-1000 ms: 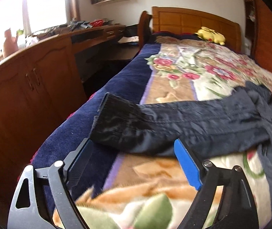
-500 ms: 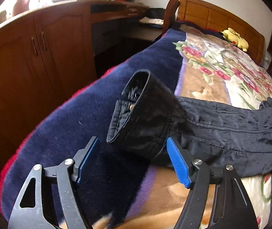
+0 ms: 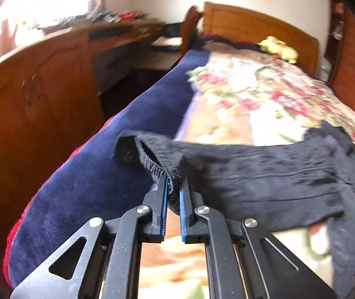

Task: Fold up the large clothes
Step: 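Carry the held sleeve across the jacket body and open the left tool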

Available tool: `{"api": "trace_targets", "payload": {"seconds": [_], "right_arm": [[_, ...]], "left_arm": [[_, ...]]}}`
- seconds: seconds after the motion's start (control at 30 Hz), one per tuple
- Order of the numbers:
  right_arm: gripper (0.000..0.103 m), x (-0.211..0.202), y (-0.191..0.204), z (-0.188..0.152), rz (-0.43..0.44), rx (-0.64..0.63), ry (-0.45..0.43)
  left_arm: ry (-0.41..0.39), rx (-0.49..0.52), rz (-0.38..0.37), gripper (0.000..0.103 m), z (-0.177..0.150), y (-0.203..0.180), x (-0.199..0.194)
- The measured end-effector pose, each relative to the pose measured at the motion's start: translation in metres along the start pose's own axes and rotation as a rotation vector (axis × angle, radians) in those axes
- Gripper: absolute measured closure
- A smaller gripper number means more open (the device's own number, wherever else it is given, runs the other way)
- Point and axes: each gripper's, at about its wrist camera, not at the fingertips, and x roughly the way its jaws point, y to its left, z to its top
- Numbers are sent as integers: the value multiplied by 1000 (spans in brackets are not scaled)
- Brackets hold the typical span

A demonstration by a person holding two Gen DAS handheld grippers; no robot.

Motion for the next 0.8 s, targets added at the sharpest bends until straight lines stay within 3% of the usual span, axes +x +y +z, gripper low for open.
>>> {"api": "trace_targets", "payload": {"seconds": [0.1, 0.4, 0.8], "right_arm": [[0, -21, -8, 6, 2, -10, -11], [0, -73, -49, 3, -105, -49, -32], [0, -114, -109, -6, -216, 61, -35]], "left_arm": [[-45, 54, -45, 95, 10, -36, -26], [-119, 169, -189, 95, 21, -141, -74], [-154, 315, -470, 96, -16, -304, -119]]}}
